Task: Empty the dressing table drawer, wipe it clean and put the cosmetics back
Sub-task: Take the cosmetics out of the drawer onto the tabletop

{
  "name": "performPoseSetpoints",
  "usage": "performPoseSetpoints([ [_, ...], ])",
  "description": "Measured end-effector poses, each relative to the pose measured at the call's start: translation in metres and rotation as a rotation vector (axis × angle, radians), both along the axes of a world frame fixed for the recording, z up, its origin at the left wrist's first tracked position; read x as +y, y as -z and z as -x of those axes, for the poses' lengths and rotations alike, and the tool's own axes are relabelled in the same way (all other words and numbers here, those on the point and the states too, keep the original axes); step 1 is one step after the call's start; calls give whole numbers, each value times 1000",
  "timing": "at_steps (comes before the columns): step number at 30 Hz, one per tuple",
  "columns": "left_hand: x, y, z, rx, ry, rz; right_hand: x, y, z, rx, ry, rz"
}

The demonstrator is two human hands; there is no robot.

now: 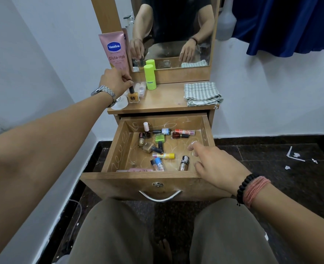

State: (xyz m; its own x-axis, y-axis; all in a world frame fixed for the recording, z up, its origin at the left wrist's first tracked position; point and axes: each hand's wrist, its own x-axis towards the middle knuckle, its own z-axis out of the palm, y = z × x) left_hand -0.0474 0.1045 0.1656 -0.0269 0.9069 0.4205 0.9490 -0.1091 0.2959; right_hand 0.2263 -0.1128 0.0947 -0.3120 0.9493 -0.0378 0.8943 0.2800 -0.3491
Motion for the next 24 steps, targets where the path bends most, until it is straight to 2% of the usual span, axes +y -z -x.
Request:
performPoseSetpoints([
  [4,0,1,2,-3,-3,8,0,0,0,0,1,-2],
  [7,-5,0,2,-27,20,-87,-1,0,1,-2,-1,-7],
  [10,-17,-3,-5,2,121,-221,0,0,2,-11,-6,-6],
  [12,-29,0,-12,44,241,-234,0,0,2,-15,-9,-6],
  [14,-40,10,-19,122,409,-175,0,0,2,-17,-12,-11],
  [17,-56,34,-28,335,573,21,-1,0,2,-19,-10,-9],
  [21,-69,69,-37,552,659,196,0,0,3,-20,-10,-7],
  [24,-73,91,-41,620,676,350,0,0,2,-22,-12,-4],
])
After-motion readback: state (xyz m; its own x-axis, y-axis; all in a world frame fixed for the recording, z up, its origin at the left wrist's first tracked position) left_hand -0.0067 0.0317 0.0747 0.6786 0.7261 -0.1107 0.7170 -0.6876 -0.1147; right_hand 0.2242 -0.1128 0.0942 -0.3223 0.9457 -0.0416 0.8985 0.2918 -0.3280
